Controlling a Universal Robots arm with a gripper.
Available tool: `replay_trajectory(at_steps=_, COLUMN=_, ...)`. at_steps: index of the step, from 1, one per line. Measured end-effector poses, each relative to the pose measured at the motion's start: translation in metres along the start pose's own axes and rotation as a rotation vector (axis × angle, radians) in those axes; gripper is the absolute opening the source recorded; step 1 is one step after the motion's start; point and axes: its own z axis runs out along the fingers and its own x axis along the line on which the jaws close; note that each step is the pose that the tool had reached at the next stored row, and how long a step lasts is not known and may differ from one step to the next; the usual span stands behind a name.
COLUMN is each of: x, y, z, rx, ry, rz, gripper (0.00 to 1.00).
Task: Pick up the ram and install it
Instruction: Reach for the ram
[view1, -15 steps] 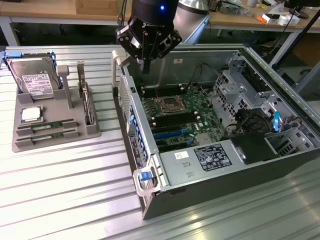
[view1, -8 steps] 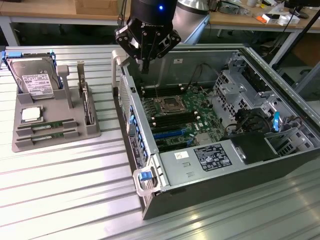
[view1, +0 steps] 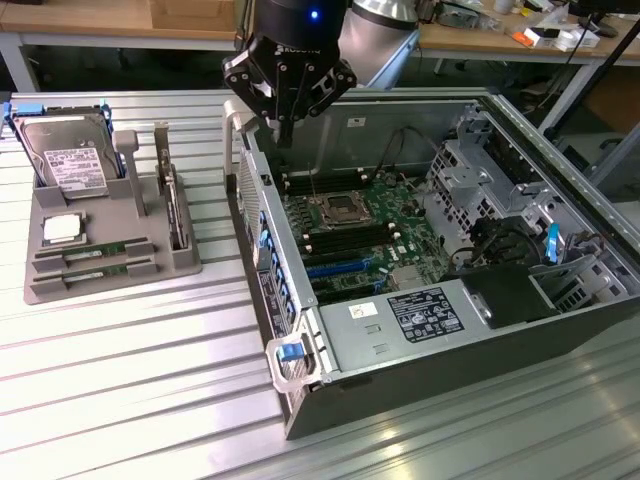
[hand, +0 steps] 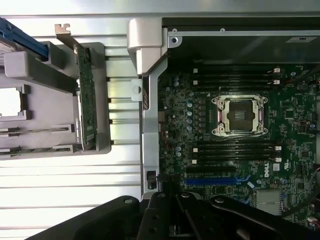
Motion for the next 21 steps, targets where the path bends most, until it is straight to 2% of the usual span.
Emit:
replay_trajectory(at_steps=5, x=0.004, y=-0.0001, z=-0.0001, rx=0.0000, ry=0.0000, rz=0.000, gripper=0.11)
replay_trajectory(at_steps=12, x=0.020, y=-0.0004, z=-0.0005, rx=0.0000, ry=0.0000, rz=0.000, gripper=0.11)
replay_trajectory(at_steps=21, x=0.034, y=-0.0007, z=-0.0009, rx=0.0000, ry=0.0000, rz=0.000, gripper=0.11)
